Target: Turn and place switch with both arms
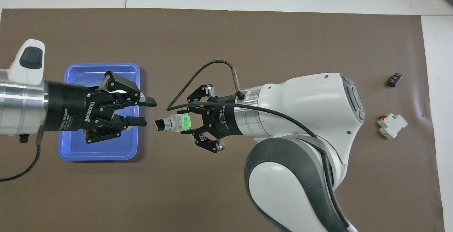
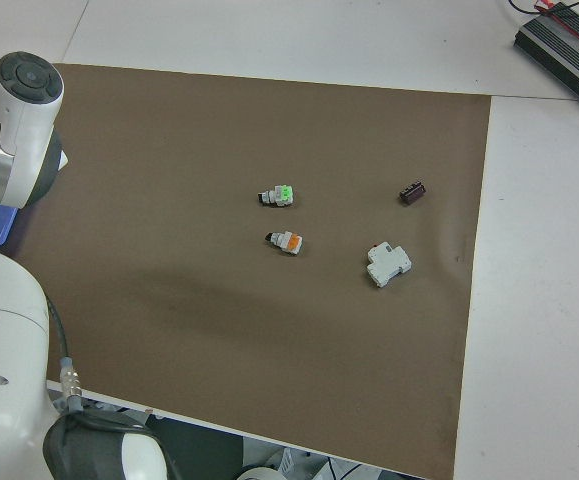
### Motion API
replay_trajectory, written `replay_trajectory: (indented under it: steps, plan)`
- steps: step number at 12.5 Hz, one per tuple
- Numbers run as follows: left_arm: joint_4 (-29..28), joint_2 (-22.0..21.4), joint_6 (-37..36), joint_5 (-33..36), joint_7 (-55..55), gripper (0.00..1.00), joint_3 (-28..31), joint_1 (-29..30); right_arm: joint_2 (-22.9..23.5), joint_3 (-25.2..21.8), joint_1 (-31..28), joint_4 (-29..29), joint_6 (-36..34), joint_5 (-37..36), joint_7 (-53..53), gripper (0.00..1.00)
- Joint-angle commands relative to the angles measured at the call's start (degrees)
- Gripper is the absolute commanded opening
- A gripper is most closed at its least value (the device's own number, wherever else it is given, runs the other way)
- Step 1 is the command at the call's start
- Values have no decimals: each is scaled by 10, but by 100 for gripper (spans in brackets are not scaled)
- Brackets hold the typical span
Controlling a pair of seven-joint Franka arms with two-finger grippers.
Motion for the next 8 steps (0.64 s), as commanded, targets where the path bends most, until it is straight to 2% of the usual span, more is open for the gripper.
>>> replay_trajectory:
  steps: [1,8]
  plan:
    - [-39,-34,11,-13,-10,51,2,3,-3,0,-5,-1,5,2,5,0]
    - [-73,-49,57,-39,-18,51,1,0,1,-2,-13,5,12,5,81,0]
